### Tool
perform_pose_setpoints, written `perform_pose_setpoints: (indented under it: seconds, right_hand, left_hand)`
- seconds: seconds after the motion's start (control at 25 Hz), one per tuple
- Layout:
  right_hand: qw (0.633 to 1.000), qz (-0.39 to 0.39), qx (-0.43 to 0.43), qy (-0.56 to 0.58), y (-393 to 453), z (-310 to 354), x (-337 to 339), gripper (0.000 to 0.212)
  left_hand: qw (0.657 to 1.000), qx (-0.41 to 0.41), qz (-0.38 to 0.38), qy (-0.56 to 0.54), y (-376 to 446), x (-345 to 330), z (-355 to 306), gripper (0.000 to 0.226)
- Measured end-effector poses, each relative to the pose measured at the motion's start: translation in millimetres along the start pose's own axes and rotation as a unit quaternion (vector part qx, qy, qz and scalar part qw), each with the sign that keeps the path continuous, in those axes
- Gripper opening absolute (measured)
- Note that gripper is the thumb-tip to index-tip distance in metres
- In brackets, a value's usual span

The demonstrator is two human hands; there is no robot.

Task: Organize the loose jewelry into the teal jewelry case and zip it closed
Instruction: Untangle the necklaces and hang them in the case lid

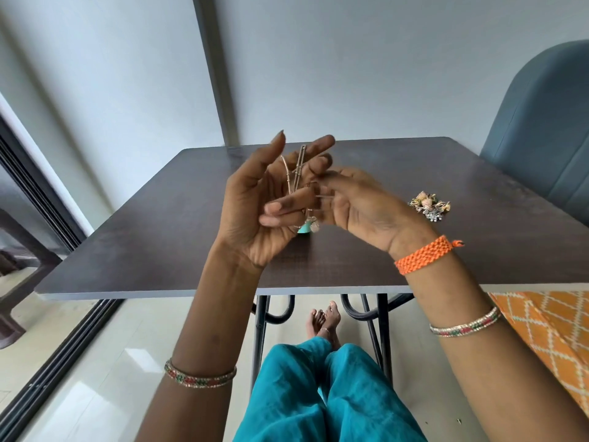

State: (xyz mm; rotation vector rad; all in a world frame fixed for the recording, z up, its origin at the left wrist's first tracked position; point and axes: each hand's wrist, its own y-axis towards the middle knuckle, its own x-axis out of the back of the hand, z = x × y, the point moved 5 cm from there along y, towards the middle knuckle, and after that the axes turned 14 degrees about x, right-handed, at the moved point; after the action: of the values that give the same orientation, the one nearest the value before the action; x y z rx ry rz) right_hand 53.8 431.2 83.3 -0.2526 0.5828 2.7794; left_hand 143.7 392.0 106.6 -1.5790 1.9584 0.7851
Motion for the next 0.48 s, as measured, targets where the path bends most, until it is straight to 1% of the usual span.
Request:
perform_pose_setpoints:
  seconds: [0.08,0.16,0.28,0.4,0.48]
  right_hand:
    - [0.994,0.032,-0.032,0.1,-6.1,-6.2,-6.4,0.016]
    - [0.985,0.032,-0.037,0.163,-10.6,-5.2,-11.3,0.025]
    - [0.979,0.017,-0.044,0.198,-16.1,-2.7,-16.4,0.036]
    - [0.971,0.0,-0.043,0.235,-19.1,-4.3,-12.7,0.034]
    - [0.965,0.01,-0.042,0.259,-22.4,-8.1,-8.2,0.032]
  left_hand:
    - [1.0,0.023,-0.01,0.008,3.0,3.0,-0.1,0.06]
    - [0.998,0.045,-0.045,0.027,4.6,4.8,2.2,0.05]
    - [0.985,0.06,-0.141,0.075,3.6,7.2,3.3,0.029]
    - [0.964,0.094,-0.204,0.14,2.5,8.1,8.1,0.021]
    - [0.945,0.12,-0.245,0.18,2.5,12.1,12.7,0.022]
